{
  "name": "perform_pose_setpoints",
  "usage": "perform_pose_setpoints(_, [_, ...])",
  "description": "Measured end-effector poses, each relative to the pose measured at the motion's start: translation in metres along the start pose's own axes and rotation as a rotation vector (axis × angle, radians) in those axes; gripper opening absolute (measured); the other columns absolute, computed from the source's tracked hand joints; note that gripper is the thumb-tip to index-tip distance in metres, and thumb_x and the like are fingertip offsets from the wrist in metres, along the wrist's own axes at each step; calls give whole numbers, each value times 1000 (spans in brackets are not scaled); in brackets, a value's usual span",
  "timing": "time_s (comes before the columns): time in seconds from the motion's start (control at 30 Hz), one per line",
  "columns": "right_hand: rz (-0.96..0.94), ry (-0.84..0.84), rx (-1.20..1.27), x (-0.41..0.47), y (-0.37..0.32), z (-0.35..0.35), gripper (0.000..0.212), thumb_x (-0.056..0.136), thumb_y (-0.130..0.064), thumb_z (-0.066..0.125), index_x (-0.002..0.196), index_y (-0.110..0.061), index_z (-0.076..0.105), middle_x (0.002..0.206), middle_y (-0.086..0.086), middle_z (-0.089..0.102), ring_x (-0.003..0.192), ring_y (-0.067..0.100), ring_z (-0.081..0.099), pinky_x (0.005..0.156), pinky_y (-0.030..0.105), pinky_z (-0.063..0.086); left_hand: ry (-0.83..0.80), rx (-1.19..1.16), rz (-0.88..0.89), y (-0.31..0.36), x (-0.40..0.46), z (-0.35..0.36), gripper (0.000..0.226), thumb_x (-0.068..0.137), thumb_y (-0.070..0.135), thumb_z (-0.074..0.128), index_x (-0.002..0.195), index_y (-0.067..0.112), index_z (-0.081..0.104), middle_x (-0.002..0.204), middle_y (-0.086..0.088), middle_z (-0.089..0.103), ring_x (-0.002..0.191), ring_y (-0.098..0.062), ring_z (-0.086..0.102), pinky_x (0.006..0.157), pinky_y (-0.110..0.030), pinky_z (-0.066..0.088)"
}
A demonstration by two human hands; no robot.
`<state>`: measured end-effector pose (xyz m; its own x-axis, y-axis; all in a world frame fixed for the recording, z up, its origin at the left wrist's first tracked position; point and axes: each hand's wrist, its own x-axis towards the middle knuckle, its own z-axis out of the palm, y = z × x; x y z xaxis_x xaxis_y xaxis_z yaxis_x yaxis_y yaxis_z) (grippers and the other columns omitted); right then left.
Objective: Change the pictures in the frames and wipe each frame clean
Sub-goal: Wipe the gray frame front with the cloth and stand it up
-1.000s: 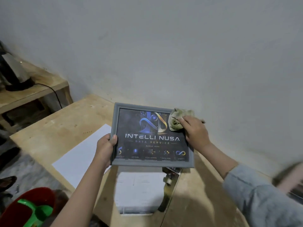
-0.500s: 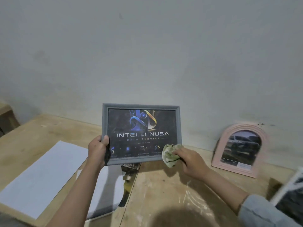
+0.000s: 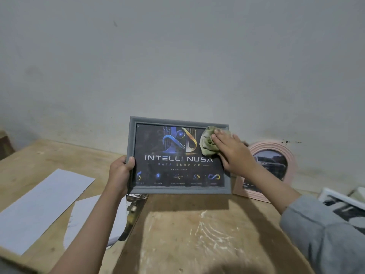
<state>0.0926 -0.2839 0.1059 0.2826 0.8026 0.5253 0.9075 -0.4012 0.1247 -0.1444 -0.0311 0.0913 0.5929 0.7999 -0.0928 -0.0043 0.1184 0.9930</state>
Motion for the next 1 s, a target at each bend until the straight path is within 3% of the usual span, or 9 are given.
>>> perform_pose_setpoints(0.13, [-49, -18, 37, -44, -10, 11, 53, 80, -11, 48, 133, 0, 50, 139, 19, 48, 128, 32, 48, 101, 54, 38, -4, 16, -1, -2, -4, 1, 28, 98, 13, 48, 71, 9, 52, 46, 1, 54, 47, -21, 47, 37, -23, 40])
perform_pose_setpoints(0.3, [-149, -20, 137, -91, -31, 19, 56, 69, 4, 53, 125, -2, 57, 129, 16, 58, 117, 28, 59, 98, 50, 39, 47, 25, -19, -4, -4, 5, 26, 99, 17, 48, 75, 9, 55, 53, -8, 53, 37, -19, 45, 39, -20, 38])
perform_pose_setpoints(0.4, [36, -262, 463, -92, -41, 7, 51, 76, 5, 57, 123, -14, 62, 114, 5, 68, 101, 23, 65, 85, 33, 53, 57, 59, -11, -5, -3, 7, 24, 99, 17, 48, 77, 9, 56, 63, -14, 50, 46, -22, 46, 43, -25, 39])
perform_pose_setpoints(0.5, [174, -493, 676, -73, -40, -18, 37, 87, -6, 53, 117, -23, 68, 101, -5, 72, 89, 4, 64, 78, 21, 47, 41, 77, -21, -8, -5, 9, 21, 98, 18, 49, 82, 7, 57, 66, -15, 51, 49, -23, 45, 45, -27, 40])
perform_pose_setpoints(0.53, [200, -486, 711, -65, -40, -27, 37, 87, -6, 53, 117, -22, 68, 102, -4, 72, 87, 1, 63, 77, 17, 47, 37, 72, -27, -8, -6, 11, 21, 98, 18, 49, 83, 7, 56, 66, -15, 50, 49, -23, 45, 45, -27, 40])
perform_pose_setpoints(0.6, [213, -306, 708, -45, -36, -40, 38, 87, 0, 54, 120, -16, 66, 104, 2, 72, 79, 1, 62, 73, 12, 45, 30, 60, -34, -7, -10, 17, 22, 98, 19, 49, 81, 8, 56, 63, -14, 50, 49, -22, 45, 44, -25, 38])
perform_pose_setpoints(0.73, [45, 117, 380, -4, -14, -40, 50, 81, -4, 53, 130, -6, 55, 124, 10, 63, 110, 27, 61, 95, 39, 48, -13, 16, -13, 0, -22, 32, 28, 99, 18, 48, 73, 11, 55, 44, -2, 50, 49, -21, 46, 37, -19, 35])
perform_pose_setpoints(0.87, [-39, 54, 31, 15, 2, -26, 58, 84, -19, 47, 141, -8, 42, 148, 14, 39, 134, 31, 40, 101, 55, 35, -46, -4, 9, 7, -32, 43, 30, 99, 16, 47, 70, 11, 51, 40, 2, 48, 38, -19, 49, 31, -17, 35])
perform_pose_setpoints(1.0, [-101, 14, 49, 0, -3, -3, 58, 89, -29, 41, 143, -10, 37, 151, 14, 33, 138, 31, 33, 101, 57, 35, -53, 6, 22, 9, -30, 40, 27, 99, 18, 48, 74, 9, 55, 49, -8, 47, 36, -18, 45, 34, -17, 34])
